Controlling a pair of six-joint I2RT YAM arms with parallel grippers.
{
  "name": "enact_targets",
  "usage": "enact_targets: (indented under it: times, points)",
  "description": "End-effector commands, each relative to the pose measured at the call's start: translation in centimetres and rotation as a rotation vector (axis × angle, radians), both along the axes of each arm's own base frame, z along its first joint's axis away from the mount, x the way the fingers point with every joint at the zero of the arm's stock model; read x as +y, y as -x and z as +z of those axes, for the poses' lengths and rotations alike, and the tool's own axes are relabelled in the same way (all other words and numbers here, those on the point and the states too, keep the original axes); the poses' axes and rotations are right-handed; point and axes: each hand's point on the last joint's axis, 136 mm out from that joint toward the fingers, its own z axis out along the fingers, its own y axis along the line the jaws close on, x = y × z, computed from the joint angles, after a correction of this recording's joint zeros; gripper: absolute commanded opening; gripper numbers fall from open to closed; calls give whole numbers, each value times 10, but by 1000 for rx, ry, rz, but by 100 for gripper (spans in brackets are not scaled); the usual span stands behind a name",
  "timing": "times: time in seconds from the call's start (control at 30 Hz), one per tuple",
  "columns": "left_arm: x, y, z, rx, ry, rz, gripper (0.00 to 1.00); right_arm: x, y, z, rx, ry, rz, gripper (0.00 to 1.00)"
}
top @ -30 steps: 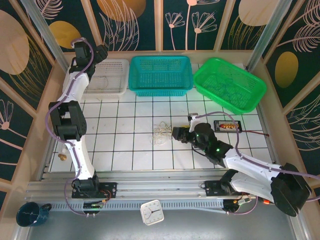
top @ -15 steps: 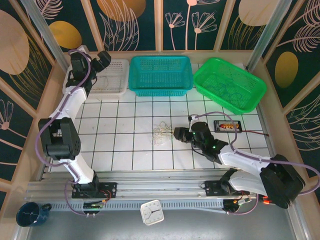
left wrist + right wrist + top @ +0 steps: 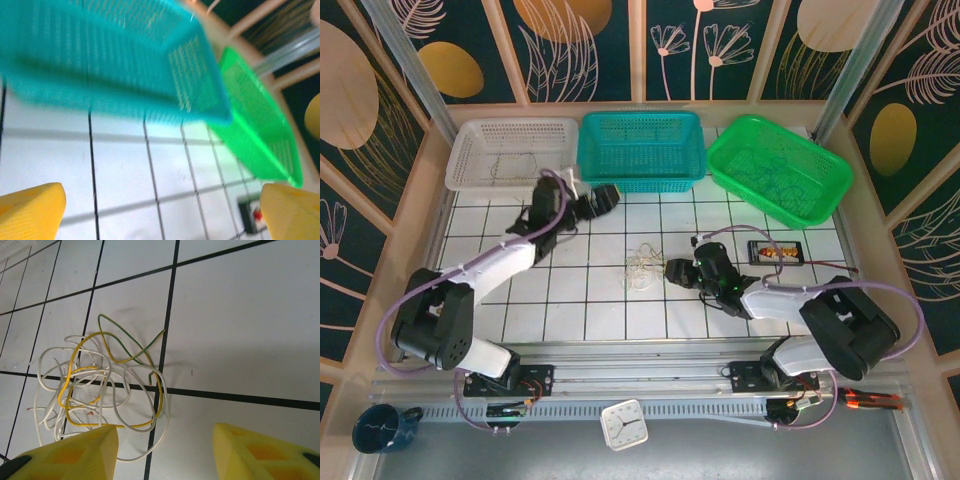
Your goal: Untangle the cables
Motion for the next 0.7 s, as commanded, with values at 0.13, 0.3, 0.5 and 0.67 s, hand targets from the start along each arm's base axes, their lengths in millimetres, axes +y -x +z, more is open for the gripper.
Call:
enact_targets:
  times: [0.13,0.3,0.5,0.67]
  points:
    - [6,43,-25,24,67,42,99,15,-18,16,-41,-56,2,52]
    - [10,50,-25,20,42,37,99,19,-24,15,-40,-51,7,49]
    - [7,51,-27,34,48,19,99,22,-27,12,-33,-47,10,48]
    - [7,54,-32,44,44,12,99,29,-25,20,-39,-70,32,46]
